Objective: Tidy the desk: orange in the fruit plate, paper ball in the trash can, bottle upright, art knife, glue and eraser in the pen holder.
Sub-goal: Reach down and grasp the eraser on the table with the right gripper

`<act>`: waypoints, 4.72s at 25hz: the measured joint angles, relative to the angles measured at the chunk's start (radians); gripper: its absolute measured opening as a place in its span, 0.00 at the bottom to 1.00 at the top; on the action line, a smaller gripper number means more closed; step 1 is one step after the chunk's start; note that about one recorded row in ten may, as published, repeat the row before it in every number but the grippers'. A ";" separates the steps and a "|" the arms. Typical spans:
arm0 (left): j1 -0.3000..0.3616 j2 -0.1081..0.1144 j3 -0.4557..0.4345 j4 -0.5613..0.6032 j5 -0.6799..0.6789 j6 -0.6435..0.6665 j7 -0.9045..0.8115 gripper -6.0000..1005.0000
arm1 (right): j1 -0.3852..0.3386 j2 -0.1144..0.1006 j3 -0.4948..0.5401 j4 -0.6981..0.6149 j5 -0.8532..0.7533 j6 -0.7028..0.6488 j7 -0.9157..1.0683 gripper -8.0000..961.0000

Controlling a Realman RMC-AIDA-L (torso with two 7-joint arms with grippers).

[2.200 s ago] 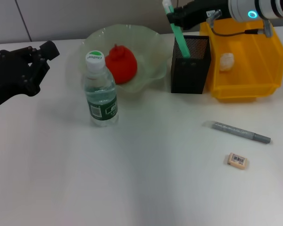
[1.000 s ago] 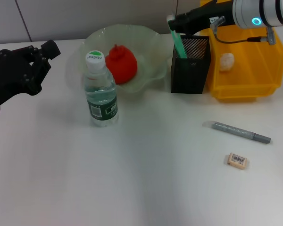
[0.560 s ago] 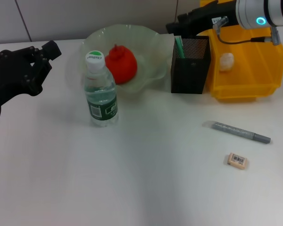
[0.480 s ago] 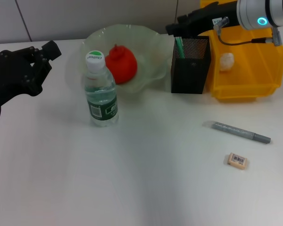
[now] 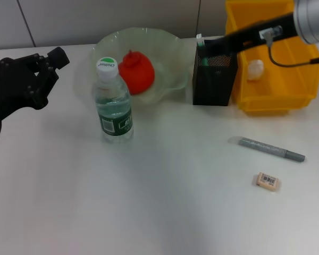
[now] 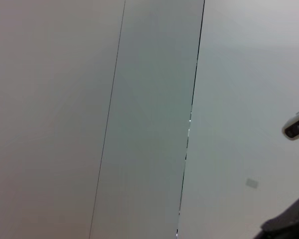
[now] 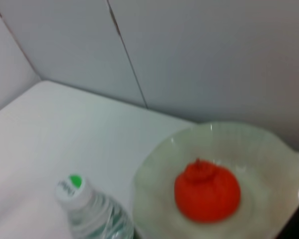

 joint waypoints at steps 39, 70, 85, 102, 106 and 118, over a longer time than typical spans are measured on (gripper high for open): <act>-0.023 -0.004 0.012 0.050 0.002 -0.001 0.003 0.01 | 0.154 -0.076 0.065 0.330 -0.384 -0.382 -0.164 0.41; -0.026 -0.004 0.006 0.062 0.000 0.005 0.005 0.01 | 0.213 -0.046 -0.071 0.485 -0.426 -0.320 -0.335 0.40; -0.026 -0.004 0.005 0.064 0.000 0.006 0.005 0.01 | 0.209 -0.036 -0.075 0.506 -0.457 -0.314 -0.349 0.40; -0.028 -0.002 0.003 0.065 0.002 0.008 0.007 0.01 | 0.216 -0.034 -0.075 0.530 -0.459 -0.268 -0.357 0.40; -0.029 -0.002 0.003 0.065 0.002 0.010 0.007 0.01 | 0.222 -0.034 -0.075 0.546 -0.459 -0.264 -0.364 0.40; -0.031 -0.002 0.003 0.068 0.000 0.011 0.007 0.01 | 0.230 -0.027 -0.088 0.563 -0.458 -0.252 -0.365 0.40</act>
